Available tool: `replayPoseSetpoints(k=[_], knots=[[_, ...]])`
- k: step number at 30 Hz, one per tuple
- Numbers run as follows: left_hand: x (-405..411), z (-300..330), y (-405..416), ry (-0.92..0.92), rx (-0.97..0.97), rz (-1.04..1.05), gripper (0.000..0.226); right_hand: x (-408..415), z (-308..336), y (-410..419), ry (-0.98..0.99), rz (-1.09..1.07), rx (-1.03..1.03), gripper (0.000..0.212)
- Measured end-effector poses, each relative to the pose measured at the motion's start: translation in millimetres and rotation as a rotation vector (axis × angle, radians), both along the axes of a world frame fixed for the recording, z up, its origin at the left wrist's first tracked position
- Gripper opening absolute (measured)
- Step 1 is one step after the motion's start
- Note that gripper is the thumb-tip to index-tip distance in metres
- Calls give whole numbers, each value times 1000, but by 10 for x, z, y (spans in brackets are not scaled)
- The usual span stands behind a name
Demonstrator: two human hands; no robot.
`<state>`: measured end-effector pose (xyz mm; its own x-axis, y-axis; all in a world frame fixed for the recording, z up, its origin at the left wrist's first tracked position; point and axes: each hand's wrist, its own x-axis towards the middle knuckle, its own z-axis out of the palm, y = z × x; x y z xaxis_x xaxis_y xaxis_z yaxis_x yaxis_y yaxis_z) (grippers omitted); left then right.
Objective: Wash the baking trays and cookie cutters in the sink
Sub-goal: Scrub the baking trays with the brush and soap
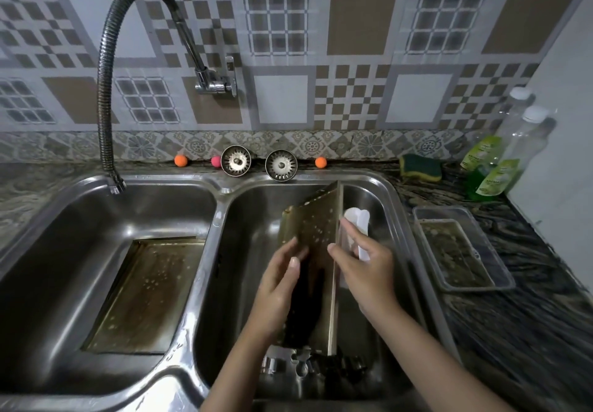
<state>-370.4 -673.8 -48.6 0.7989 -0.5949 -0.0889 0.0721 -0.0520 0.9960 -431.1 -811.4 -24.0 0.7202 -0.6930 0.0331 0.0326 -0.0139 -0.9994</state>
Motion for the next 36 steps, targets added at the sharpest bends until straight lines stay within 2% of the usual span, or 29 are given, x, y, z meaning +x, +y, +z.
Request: replayPoseSetpoints(k=[2,4,7,9,20,23,28,36], knots=[[95,-65,101,-152,183,151,55,-5,2,-11,7,-9,26,46],[206,-149,236,-181,317,208,48,-4,19,-12,5,-7,31,44],[297,-244,423,-46,280,179,33,19,73,9,-3,11,29,43],[298,-246,517,19,257,182,34,46,91,28,-4,24,37,43],[663,4,1134,37,142,416,32,515,295,377,-27,135,35,27],[877,106,1394,15,193,517,31,644,244,505,-34,156,-32,31],[1334,15,1917,3,344,655,32,635,-36,580,70,176,-141,37],[1833,-593,2487,205,655,671,25,469,-395,571,174,145,-126,39]])
